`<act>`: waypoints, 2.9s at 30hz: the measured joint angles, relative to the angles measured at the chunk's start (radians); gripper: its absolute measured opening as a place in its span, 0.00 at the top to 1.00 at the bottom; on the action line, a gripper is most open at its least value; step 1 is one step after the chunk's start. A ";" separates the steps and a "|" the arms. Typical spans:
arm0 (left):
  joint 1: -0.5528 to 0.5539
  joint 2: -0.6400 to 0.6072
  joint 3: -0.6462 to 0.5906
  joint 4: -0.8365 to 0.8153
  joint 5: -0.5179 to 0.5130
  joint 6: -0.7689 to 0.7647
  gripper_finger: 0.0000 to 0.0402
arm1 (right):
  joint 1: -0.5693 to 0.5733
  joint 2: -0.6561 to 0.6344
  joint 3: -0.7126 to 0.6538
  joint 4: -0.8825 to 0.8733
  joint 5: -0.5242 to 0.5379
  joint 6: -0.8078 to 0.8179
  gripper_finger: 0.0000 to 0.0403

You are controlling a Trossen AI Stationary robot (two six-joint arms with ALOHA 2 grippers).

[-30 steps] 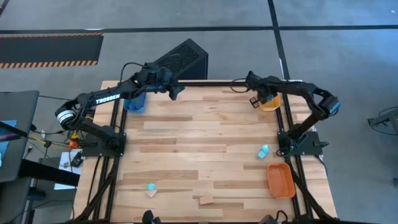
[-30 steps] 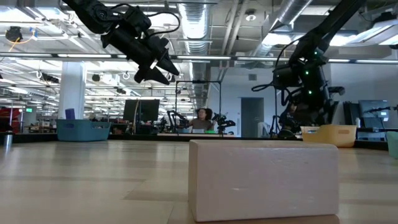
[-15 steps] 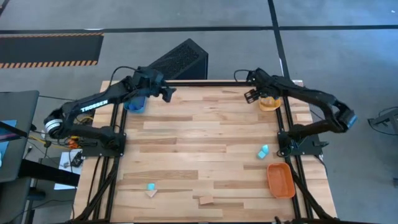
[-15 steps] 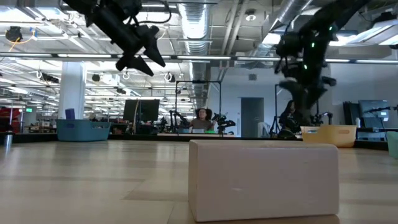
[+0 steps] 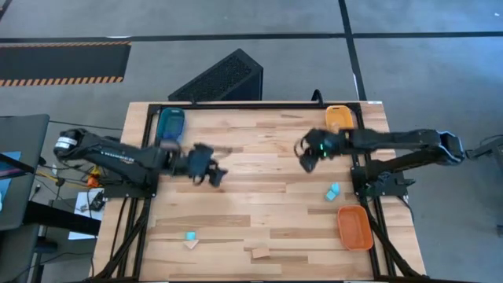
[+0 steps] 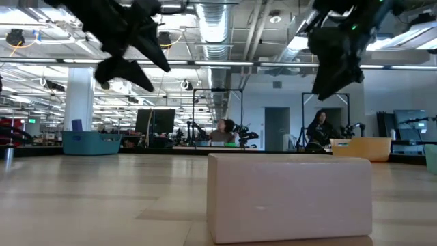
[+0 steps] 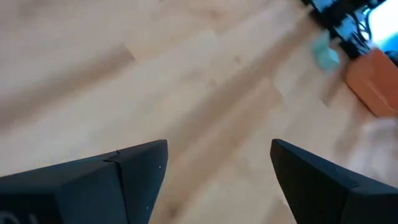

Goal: Sort & place blocks by color
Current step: Put the left brown block into the yellow bin

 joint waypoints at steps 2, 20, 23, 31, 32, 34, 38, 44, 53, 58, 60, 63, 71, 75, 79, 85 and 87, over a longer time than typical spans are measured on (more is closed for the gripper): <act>-0.101 0.011 0.000 -0.005 -0.050 -0.107 0.34 | 0.096 -0.009 -0.021 0.071 0.014 0.045 0.50; -0.561 0.345 0.045 0.050 0.143 -0.547 0.34 | 0.585 0.133 -0.045 0.217 0.244 0.338 0.52; -0.585 0.415 0.085 0.045 0.290 -0.566 0.34 | 0.634 0.140 -0.044 0.191 0.252 0.379 0.52; -0.622 0.472 0.179 -0.137 0.307 -0.631 0.34 | 0.752 0.140 -0.045 0.113 0.359 0.540 0.53; -0.622 0.471 0.189 -0.157 0.296 -0.620 0.34 | 0.767 0.140 -0.045 0.106 0.372 0.564 0.53; -0.621 0.463 0.212 -0.212 0.285 -0.598 0.34 | 0.802 0.141 -0.045 0.104 0.402 0.608 0.53; -0.631 0.462 0.282 -0.385 0.295 -0.657 0.34 | 0.870 0.148 -0.045 0.096 0.456 0.694 0.54; -0.681 0.471 0.298 -0.410 0.268 -1.242 0.34 | 0.943 0.147 -0.044 0.023 0.522 0.828 0.55; -0.661 0.522 0.319 -0.415 0.365 -1.266 0.34 | 1.012 0.148 -0.044 -0.049 0.572 0.982 0.55; -0.671 0.521 0.318 -0.459 0.439 -1.281 0.34 | 1.031 0.148 -0.044 -0.056 0.584 1.010 0.57; -0.675 0.521 0.318 -0.451 0.443 -1.288 0.34 | 1.031 0.148 -0.044 -0.056 0.584 1.010 0.57; -0.680 0.521 0.317 -0.440 0.441 -1.290 0.34 | 1.030 0.148 -0.044 -0.059 0.584 1.009 0.57; -0.678 0.521 0.279 -0.429 0.419 -1.286 0.34 | 1.022 0.148 -0.044 -0.055 0.584 1.009 0.58; -0.676 0.521 0.278 -0.398 0.404 -1.282 0.34 | 1.022 0.148 -0.044 -0.056 0.583 1.009 0.58; -0.670 0.567 0.279 -0.309 0.417 -1.278 0.34 | 1.021 0.148 -0.044 -0.056 0.583 1.009 0.58; -0.669 0.633 0.282 -0.253 0.481 -1.278 0.34 | 1.021 0.148 -0.044 -0.049 0.583 1.010 0.58; -0.668 0.634 0.283 -0.255 0.475 -1.278 0.34 | 1.021 0.148 -0.044 -0.050 0.583 1.009 0.58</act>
